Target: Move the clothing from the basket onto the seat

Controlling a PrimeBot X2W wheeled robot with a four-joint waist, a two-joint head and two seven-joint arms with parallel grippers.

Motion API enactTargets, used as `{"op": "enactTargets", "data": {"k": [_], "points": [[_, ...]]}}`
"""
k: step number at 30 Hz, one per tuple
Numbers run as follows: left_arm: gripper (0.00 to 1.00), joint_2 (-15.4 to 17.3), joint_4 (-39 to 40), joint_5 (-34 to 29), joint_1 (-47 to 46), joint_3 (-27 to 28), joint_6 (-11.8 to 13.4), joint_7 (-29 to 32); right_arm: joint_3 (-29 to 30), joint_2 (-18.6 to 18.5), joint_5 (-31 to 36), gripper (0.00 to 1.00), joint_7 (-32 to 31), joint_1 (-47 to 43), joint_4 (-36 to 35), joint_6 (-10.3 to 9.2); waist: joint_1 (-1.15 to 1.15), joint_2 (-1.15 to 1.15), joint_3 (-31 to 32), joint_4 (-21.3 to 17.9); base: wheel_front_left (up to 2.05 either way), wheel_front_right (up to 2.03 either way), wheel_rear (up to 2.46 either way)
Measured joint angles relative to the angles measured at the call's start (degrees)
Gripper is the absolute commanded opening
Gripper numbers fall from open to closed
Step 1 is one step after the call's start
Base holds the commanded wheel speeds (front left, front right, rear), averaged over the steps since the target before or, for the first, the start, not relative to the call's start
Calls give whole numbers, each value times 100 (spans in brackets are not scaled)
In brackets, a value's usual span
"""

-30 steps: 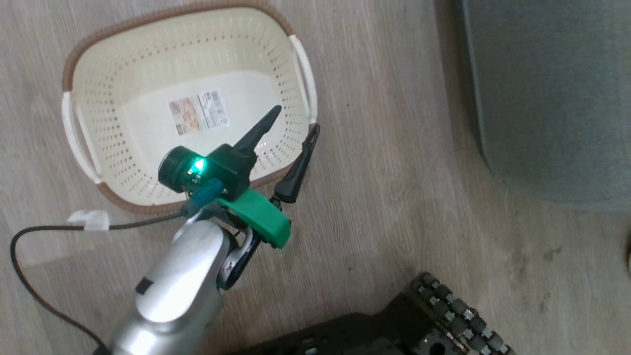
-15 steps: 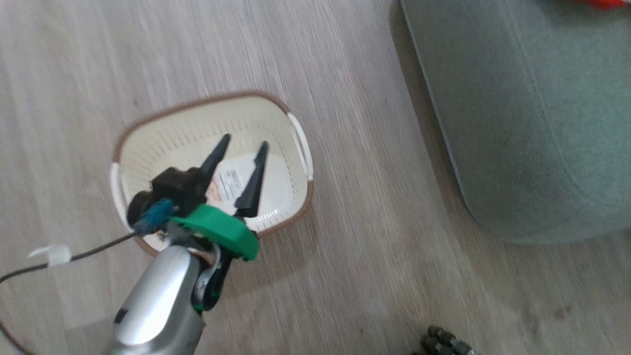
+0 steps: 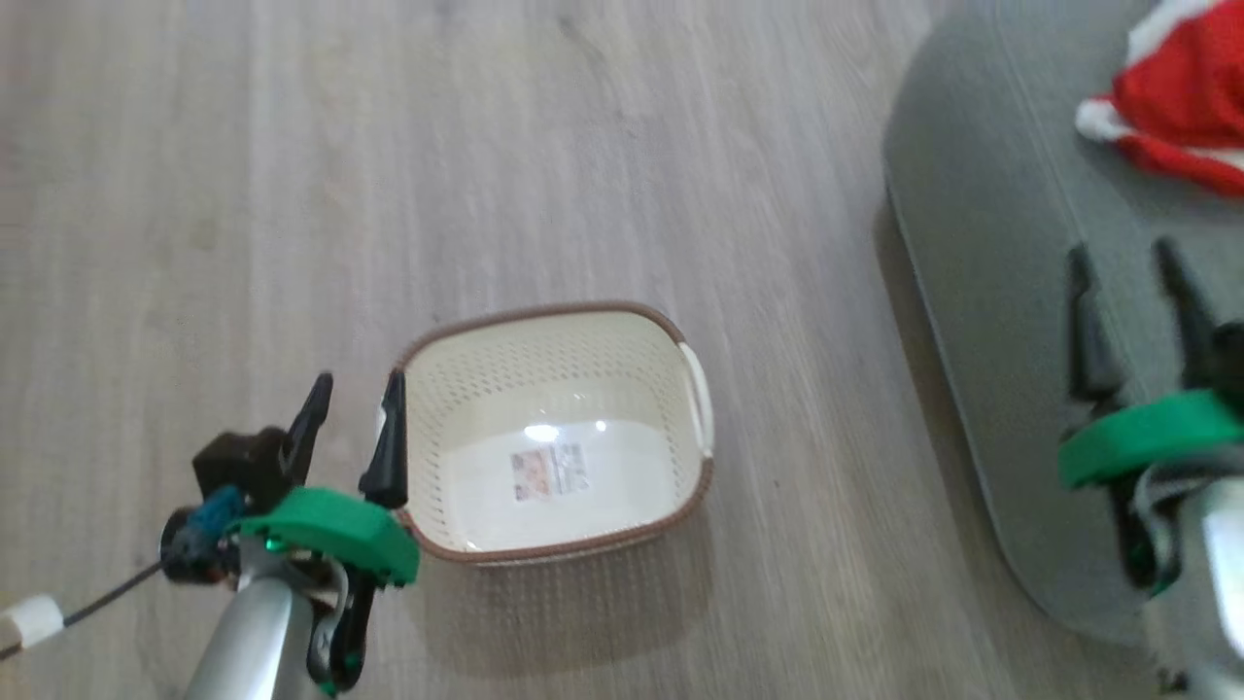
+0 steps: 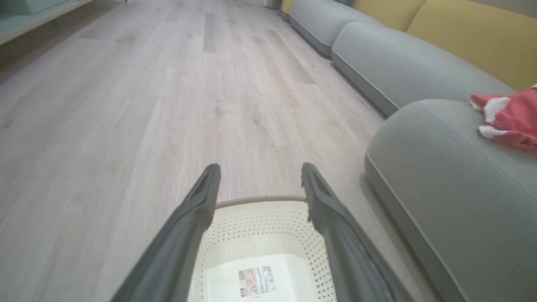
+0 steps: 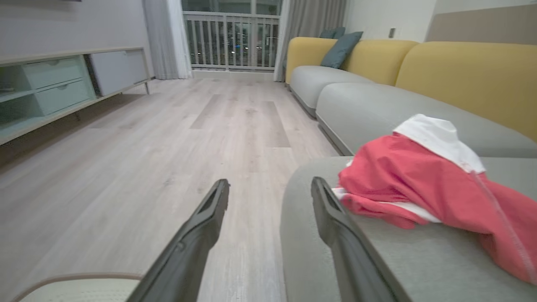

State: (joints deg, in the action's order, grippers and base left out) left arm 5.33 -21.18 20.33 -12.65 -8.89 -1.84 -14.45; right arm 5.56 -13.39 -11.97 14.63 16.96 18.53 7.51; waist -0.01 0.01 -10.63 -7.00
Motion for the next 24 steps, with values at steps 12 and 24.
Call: {"op": "enactTargets", "data": {"k": [12, 24], "points": [[100, -187, -402, -368, 617, 508, -101, 1, -436, 754, 587, 100, -1, -1044, 187, 0, 0, 0, 907, 602, 0, 0, 0], [100, -265, -401, -580, 686, 644, -108, 1, -482, 889, 755, 100, -1, -1093, 467, 0, 0, 0, 1087, 686, 0, 0, 0]]}}
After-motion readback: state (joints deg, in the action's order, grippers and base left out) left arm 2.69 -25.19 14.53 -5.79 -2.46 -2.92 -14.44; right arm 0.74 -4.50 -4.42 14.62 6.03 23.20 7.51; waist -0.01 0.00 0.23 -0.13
